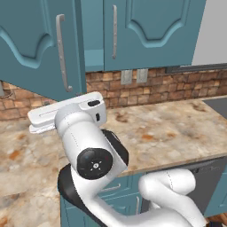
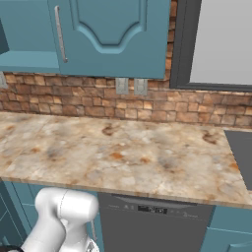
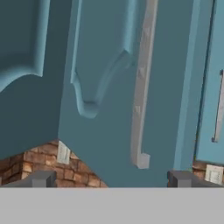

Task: Pick up the bar soap and sponge from the sink, and place them back in the cabinet, and close the cabinet doors.

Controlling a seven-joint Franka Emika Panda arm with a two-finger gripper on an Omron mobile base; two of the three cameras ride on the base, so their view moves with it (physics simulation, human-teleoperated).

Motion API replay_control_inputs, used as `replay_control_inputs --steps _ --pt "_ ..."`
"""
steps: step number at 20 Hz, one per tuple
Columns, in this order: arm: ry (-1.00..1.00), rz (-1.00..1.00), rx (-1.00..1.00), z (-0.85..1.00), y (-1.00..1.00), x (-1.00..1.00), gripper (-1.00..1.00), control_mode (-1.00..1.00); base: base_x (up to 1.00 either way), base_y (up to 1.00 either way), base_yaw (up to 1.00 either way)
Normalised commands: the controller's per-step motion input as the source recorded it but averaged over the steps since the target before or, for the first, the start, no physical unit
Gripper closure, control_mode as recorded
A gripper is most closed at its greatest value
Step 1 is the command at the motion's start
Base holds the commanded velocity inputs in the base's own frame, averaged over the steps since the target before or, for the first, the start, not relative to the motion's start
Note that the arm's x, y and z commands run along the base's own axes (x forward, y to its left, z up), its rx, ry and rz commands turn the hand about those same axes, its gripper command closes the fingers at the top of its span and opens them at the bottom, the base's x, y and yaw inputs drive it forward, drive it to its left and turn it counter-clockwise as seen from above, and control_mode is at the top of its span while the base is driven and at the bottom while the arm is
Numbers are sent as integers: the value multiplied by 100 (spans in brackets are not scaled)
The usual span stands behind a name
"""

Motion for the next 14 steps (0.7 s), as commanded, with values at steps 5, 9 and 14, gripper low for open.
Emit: replay_control_inputs --steps 5,9,14 --pt "-2 1 0 -16 43 46 -100 -100 0 0 0" --pt "-4 0 0 -21 49 36 -100 -100 0 0 0" --pt "-5 0 0 -11 41 36 -100 -100 0 0 0"
